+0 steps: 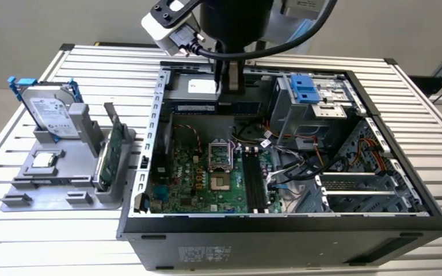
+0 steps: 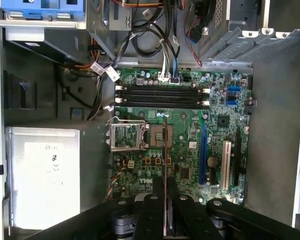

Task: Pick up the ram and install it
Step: 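Pick up the ram and move it above insertion slot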

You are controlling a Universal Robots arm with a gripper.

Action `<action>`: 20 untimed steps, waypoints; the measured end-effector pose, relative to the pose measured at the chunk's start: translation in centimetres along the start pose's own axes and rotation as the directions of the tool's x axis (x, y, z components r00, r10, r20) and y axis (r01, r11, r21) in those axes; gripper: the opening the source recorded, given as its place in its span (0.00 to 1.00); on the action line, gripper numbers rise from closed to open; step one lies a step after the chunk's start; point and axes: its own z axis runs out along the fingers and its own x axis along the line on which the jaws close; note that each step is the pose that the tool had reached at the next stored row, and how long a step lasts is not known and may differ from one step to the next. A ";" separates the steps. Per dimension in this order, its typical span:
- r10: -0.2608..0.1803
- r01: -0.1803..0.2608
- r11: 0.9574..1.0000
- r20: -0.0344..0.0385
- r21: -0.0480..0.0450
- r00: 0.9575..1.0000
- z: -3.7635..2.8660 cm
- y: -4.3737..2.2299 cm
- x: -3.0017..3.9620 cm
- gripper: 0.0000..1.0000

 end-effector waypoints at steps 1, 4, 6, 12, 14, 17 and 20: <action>0.003 -0.003 1.000 0.000 0.000 1.000 0.00 0.12 0.01 0.00; 0.016 -0.016 1.000 0.000 0.000 1.000 0.02 0.57 0.01 0.00; 0.025 -0.025 1.000 0.000 0.000 1.000 0.03 0.87 0.01 0.00; 0.063 -0.063 0.998 0.000 0.001 0.998 0.07 1.39 0.01 0.00; 0.070 -0.070 0.998 0.000 0.001 0.998 0.08 1.78 0.01 0.00; 0.071 -0.071 0.997 -0.001 0.001 0.997 0.10 2.42 0.01 0.00; 0.071 -0.071 0.997 -0.001 0.001 0.997 0.11 2.88 0.01 0.00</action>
